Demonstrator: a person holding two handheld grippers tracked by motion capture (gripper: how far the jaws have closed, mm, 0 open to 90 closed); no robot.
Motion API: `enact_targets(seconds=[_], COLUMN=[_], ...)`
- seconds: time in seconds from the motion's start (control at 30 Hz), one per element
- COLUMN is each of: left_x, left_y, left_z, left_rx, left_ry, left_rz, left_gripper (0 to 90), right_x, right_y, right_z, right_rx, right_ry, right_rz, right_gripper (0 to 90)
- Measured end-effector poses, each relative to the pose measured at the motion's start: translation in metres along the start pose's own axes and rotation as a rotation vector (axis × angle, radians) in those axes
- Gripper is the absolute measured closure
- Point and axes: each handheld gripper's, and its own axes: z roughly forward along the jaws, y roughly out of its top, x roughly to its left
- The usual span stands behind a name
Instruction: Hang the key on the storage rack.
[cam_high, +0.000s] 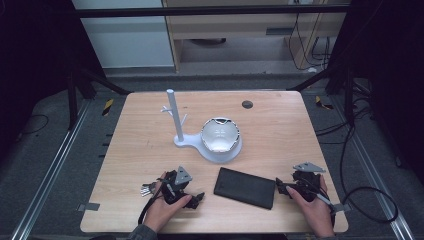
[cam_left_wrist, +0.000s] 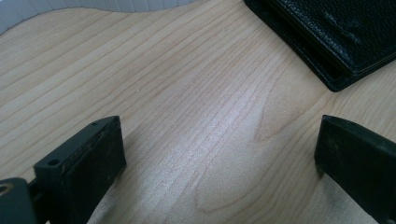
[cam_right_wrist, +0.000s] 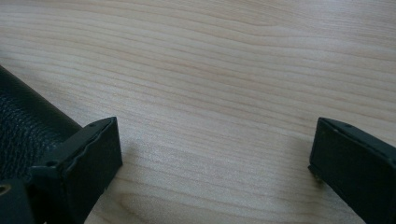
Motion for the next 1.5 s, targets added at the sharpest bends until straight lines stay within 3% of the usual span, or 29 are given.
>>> enact_targets(seconds=[0.13, 0.3, 0.33, 0.43, 0.47, 0.63, 0.7, 0.77, 0.87, 1.03, 1.1, 1.17, 1.27, 1.5], left_x=[0.001, 0.006, 0.012, 0.017, 0.023, 0.038, 0.048, 0.052, 0.063, 0.069, 0.072, 0.072, 0.073, 0.074], left_y=[0.0, 0.002, 0.005, 0.009, 0.012, 0.016, 0.016, 0.015, 0.007, -0.002, -0.007, -0.009, -0.011, -0.015], left_z=[-0.001, -0.015, -0.024, -0.033, -0.042, -0.058, -0.068, -0.071, -0.08, -0.083, -0.084, -0.085, -0.089, -0.089], left_rx=[0.003, 0.001, 0.029, 0.058, 0.085, 0.127, 0.151, 0.147, 0.184, 0.219, 0.267, 0.282, 0.294, 0.308], left_ry=[-0.004, -0.006, 0.002, 0.001, 0.007, 0.037, 0.056, 0.057, 0.06, 0.079, 0.055, 0.062, 0.038, 0.037], left_rz=[0.004, 0.035, 0.055, 0.056, 0.061, 0.079, 0.095, 0.093, 0.083, 0.09, 0.123, 0.129, 0.13, 0.139], left_gripper=[3.7, 4.9, 4.9, 5.8, 5.9, 5.5, 4.5, 4.3, 4.2, 4.3, 4.2, 4.4, 4.6, 4.4], right_x=[0.0, 0.0, 0.0, 0.0, 0.0, 0.0, 0.0, 0.0, -0.001, -0.001, -0.001, -0.001, -0.001, -0.001], right_y=[0.0, -0.001, -0.001, -0.001, -0.001, -0.001, -0.001, -0.001, -0.002, -0.003, -0.003, -0.004, -0.006, -0.007], right_z=[0.0, -0.001, -0.001, -0.001, -0.001, -0.001, -0.001, -0.001, -0.002, -0.003, -0.003, -0.003, -0.006, -0.006], right_rx=[0.0, 0.002, 0.003, 0.003, 0.002, 0.004, 0.004, 0.005, 0.005, 0.007, 0.006, 0.006, 0.005, 0.003], right_ry=[-0.001, 0.002, 0.003, 0.005, 0.007, 0.011, 0.012, 0.012, 0.02, 0.021, 0.021, 0.022, 0.026, 0.023], right_rz=[-0.001, -0.005, -0.005, -0.005, -0.006, -0.004, -0.007, -0.009, -0.015, -0.017, -0.02, -0.017, -0.02, -0.023], right_gripper=[2.2, 1.8, 1.7, 1.6, 1.6, 1.1, 1.0, 0.9, 0.7, 0.7, 0.7, 0.7, 0.7, 0.7])
